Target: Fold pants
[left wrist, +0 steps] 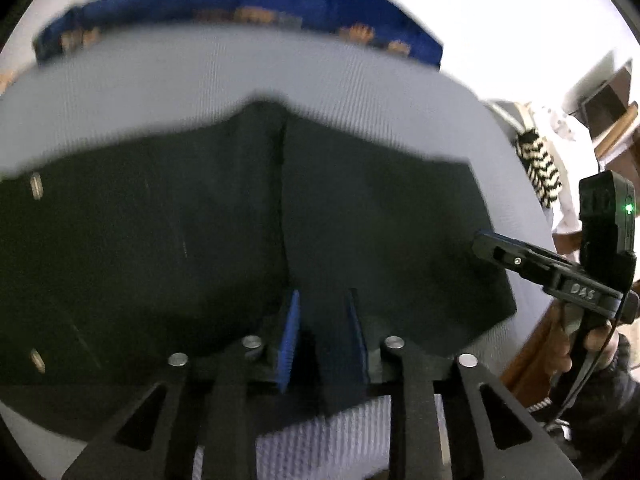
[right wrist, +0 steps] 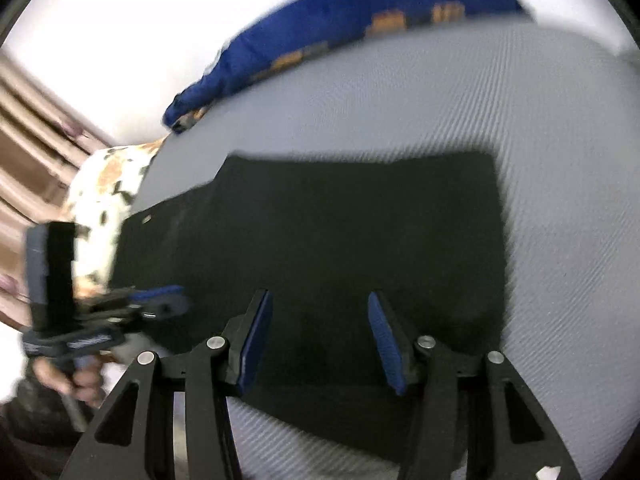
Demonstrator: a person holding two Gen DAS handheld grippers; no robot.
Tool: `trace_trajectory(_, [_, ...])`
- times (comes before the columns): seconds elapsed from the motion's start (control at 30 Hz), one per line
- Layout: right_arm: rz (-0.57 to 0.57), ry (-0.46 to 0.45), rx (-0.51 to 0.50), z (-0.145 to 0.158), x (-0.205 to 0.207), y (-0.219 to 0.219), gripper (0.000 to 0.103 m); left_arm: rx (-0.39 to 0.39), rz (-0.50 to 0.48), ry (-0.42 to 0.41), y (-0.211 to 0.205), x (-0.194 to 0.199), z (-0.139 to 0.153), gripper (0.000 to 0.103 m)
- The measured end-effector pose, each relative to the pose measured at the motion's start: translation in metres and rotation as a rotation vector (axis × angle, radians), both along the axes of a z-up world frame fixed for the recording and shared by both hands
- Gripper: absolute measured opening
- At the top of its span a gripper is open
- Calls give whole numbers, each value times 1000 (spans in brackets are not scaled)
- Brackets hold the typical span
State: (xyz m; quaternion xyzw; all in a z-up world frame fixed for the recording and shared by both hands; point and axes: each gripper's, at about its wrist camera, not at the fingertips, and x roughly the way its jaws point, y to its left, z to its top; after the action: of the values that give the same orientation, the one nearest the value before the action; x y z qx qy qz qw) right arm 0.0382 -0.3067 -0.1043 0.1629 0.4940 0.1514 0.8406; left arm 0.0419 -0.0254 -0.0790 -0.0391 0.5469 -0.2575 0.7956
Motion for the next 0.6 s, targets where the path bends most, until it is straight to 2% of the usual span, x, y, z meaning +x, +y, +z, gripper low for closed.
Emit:
trace_trajectory(0.1, [-18, -61, -139, 9, 16, -3, 48, -62, -23, -105, -17, 15, 12, 36])
trace_trajectory(0.2, [-30, -69, -227, 7, 35, -7, 48, -80, -84, -143, -44, 35, 13, 36])
trace_trajectory(0.33, [-49, -43, -263, -2, 53, -12, 47, -94, -121, -120, -63, 61, -1, 36])
trace_trajectory(0.47, [-54, -24, -286, -15, 66, -13, 46, -56, -81, -37, -67, 92, -30, 36])
trace_trajectory(0.53, [-54, -27, -291, -19, 70, -12, 46, -109, -72, -32, -57, 97, -34, 35])
trace_trajectory(0.6, [-52, -27, -297, -19, 74, -10, 47, -120, -67, -13, -56, 100, -34, 35])
